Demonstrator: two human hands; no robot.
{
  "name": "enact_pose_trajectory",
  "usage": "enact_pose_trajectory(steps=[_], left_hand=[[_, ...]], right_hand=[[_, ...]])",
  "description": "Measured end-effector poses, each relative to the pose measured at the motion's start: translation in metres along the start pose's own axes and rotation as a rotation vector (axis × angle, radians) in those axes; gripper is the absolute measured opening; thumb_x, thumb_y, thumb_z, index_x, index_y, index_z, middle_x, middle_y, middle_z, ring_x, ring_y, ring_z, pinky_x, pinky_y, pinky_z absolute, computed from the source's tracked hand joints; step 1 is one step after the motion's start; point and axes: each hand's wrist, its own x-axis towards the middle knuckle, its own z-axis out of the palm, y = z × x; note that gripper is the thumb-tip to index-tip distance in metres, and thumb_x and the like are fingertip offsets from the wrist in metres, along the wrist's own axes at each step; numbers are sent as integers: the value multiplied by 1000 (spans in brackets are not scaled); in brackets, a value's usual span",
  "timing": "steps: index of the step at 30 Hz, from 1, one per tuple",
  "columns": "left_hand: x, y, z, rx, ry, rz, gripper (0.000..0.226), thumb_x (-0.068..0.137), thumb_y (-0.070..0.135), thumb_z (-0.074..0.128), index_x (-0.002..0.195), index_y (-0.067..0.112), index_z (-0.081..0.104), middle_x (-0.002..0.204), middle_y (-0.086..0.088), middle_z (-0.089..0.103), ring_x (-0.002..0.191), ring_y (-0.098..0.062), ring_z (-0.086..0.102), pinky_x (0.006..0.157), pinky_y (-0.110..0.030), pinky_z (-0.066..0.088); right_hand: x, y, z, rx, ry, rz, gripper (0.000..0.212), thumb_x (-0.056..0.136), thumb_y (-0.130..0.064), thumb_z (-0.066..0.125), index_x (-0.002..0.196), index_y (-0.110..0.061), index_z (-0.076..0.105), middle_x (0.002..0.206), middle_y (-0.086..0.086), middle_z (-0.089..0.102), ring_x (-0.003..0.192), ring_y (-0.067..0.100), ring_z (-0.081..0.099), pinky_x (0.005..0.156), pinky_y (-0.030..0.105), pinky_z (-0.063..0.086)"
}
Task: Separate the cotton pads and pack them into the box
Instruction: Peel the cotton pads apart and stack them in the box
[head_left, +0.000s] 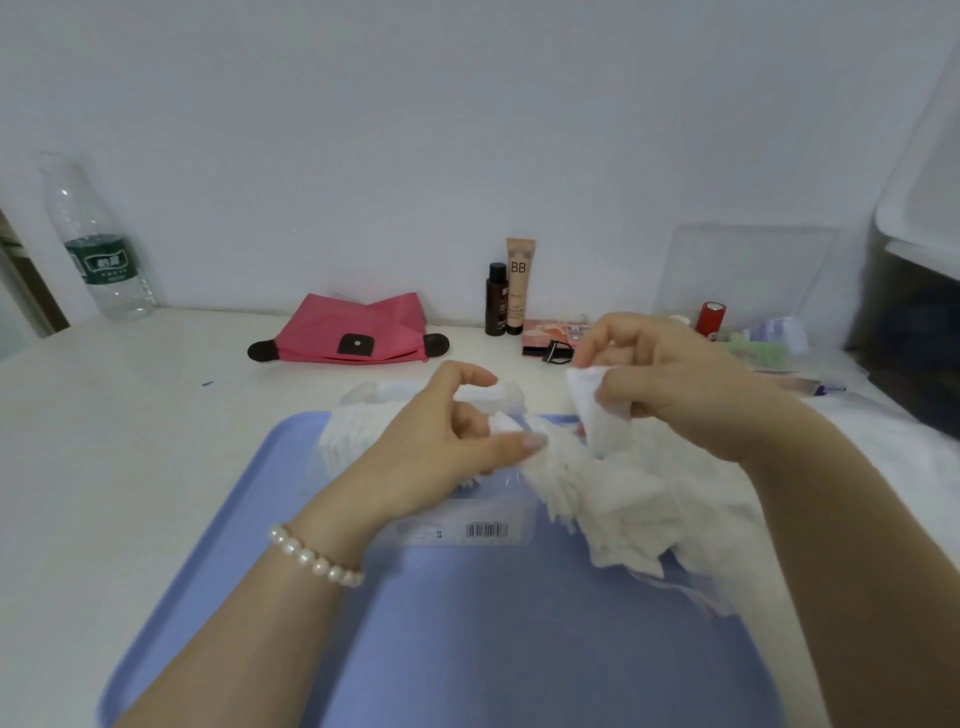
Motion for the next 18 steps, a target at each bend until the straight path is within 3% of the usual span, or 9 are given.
enact_pose_trajectory(steps=[2, 4, 6, 8, 11, 14, 16, 18], left_hand=[[3, -2, 8, 55, 59, 30, 54, 70, 20, 80, 111, 28, 46, 51, 14, 51, 51, -6, 50, 54, -22, 44], [7, -4, 10, -23, 102, 45, 56, 71, 4, 78, 113, 24, 47, 53, 14, 55, 48, -4, 47, 52, -20, 43], [8, -4, 5, -145, 173, 49, 56, 67, 0, 79, 109, 25, 52, 66, 6, 63, 54, -7, 53, 62, -23, 48], [9, -4, 1, -253, 252, 47, 51, 66, 0, 80, 104, 24, 57, 68, 3, 64, 60, -8, 58, 68, -24, 50], [9, -1, -2, -519, 256, 13, 47, 56, -2, 80, 97, 14, 63, 74, -3, 63, 66, -13, 59, 61, -22, 49], [9, 4, -1, -797, 193, -24, 28, 56, 6, 67, 84, 4, 64, 75, -7, 67, 67, -16, 62, 59, -24, 52], [8, 5, 0, -906, 155, -60, 13, 60, 6, 64, 73, 4, 66, 73, -8, 68, 65, -16, 65, 57, -25, 55], [8, 5, 3, -948, 140, -73, 10, 64, 8, 64, 72, 5, 67, 77, -9, 70, 67, -15, 67, 61, -27, 56]], right_hand=[[0, -3, 10, -85, -79, -1, 27, 78, 7, 49, 82, -17, 62, 77, 21, 66, 78, 42, 63, 67, 44, 52], [1, -3, 17, -131, -123, 32, 24, 72, 0, 50, 82, -19, 62, 83, 22, 68, 83, 45, 62, 70, 52, 50], [2, 0, 20, -183, -166, 87, 26, 73, 0, 47, 83, -20, 61, 86, 29, 65, 71, 43, 57, 66, 48, 45], [2, 1, 21, -249, -206, 131, 30, 77, 4, 45, 83, -21, 60, 89, 32, 61, 66, 29, 52, 65, 39, 39], [2, 2, 18, -272, -195, 136, 30, 78, 4, 47, 83, -23, 60, 79, 19, 66, 69, 25, 57, 65, 36, 43], [3, 1, 13, -109, 10, 74, 28, 78, 7, 51, 84, -18, 62, 60, -12, 60, 57, 12, 55, 57, 27, 45], [3, -4, 11, 131, 107, 57, 26, 78, 13, 55, 83, -12, 62, 59, -10, 60, 53, 9, 55, 52, 19, 45], [2, -10, 11, 440, 123, 65, 25, 77, 16, 57, 83, -7, 61, 69, 3, 65, 61, 12, 63, 55, 19, 53]])
